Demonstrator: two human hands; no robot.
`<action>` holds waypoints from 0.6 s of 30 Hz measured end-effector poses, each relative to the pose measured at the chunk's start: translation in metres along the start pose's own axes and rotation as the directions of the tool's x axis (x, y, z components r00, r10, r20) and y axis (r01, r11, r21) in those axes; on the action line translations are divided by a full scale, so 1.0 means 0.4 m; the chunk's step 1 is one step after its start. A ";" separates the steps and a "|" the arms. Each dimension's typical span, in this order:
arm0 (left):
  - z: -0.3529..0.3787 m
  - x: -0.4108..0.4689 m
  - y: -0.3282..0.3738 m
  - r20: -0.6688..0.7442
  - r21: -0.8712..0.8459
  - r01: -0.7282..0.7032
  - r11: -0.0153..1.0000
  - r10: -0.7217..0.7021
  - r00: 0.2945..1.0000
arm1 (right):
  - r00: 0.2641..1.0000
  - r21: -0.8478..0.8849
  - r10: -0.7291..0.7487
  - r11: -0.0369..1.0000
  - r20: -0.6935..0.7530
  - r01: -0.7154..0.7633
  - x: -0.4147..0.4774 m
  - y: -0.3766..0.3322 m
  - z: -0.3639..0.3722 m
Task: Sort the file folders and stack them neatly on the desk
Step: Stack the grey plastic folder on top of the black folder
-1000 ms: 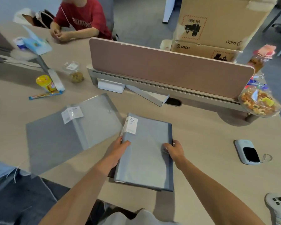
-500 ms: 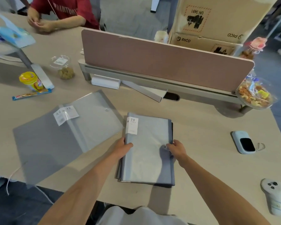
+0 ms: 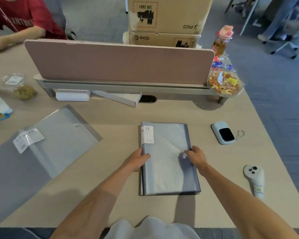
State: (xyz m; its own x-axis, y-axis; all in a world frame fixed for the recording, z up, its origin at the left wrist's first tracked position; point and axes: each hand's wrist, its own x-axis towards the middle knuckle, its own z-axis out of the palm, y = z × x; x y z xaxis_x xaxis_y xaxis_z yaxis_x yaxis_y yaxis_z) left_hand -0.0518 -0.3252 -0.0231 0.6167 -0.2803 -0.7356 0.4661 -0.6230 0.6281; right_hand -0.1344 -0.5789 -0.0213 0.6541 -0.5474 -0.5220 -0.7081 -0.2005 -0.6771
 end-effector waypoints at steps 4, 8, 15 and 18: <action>0.062 0.008 0.049 -0.016 0.010 -0.066 0.998 0.066 0.998 | 1.000 0.004 -0.015 1.000 0.003 0.015 0.018 0.038 -0.063; 0.085 0.092 0.015 -0.046 0.004 -0.108 0.994 0.108 0.993 | 0.999 -0.043 -0.033 0.998 0.013 0.034 0.024 0.054 -0.084; 0.066 -0.004 0.058 -0.065 -0.001 -0.135 0.991 0.135 0.989 | 0.971 -0.415 -0.237 0.885 -0.016 0.209 0.016 -0.022 -0.046; 0.013 -0.019 0.031 -0.136 0.042 -0.111 0.993 0.116 0.984 | 0.939 -0.431 -0.341 0.840 0.053 0.329 -0.012 -0.091 0.025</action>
State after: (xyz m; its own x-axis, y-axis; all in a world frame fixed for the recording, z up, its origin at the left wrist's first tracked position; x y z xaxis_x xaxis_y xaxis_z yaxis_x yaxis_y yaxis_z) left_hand -0.0543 -0.3346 -0.0111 0.7474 -0.2483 -0.6163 0.3678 -0.6178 0.6950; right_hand -0.1089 -0.5606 0.0007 0.8693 -0.4026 -0.2867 -0.4942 -0.6991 -0.5168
